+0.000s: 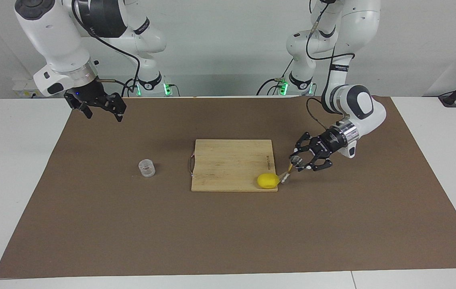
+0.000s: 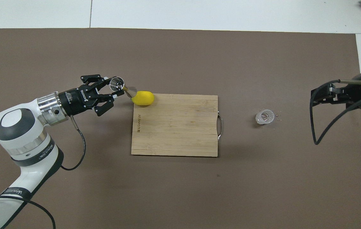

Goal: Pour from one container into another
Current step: 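Carry the metal cup with the left gripper over the cutting board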

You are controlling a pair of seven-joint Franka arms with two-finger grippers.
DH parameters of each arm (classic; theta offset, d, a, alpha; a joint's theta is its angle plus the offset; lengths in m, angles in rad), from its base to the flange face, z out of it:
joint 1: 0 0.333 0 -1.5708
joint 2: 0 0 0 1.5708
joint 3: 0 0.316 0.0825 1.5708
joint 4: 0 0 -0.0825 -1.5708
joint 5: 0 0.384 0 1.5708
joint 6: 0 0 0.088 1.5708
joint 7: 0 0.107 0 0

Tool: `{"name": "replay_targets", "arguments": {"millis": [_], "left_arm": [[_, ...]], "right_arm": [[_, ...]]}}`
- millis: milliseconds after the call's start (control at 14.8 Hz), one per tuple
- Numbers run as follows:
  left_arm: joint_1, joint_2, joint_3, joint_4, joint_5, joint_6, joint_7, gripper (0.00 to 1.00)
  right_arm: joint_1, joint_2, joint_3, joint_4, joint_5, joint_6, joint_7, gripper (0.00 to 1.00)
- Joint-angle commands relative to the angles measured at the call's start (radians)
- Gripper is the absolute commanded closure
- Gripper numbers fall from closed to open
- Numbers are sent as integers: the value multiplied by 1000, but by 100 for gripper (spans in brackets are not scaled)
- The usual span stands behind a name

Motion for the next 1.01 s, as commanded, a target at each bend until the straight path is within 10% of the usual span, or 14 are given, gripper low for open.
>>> {"name": "replay_targets", "arguments": {"millis": [0,944], "left_arm": [[-12,-11,-78,17,-60,81,-36,100],[-438,143,-86,227,-269,523,-14,100]], "right_arm": [[-6,-5,-2,-12,-2,14,-17,0],[-26,-5,-10,-27,-1,59,108,0]]}}
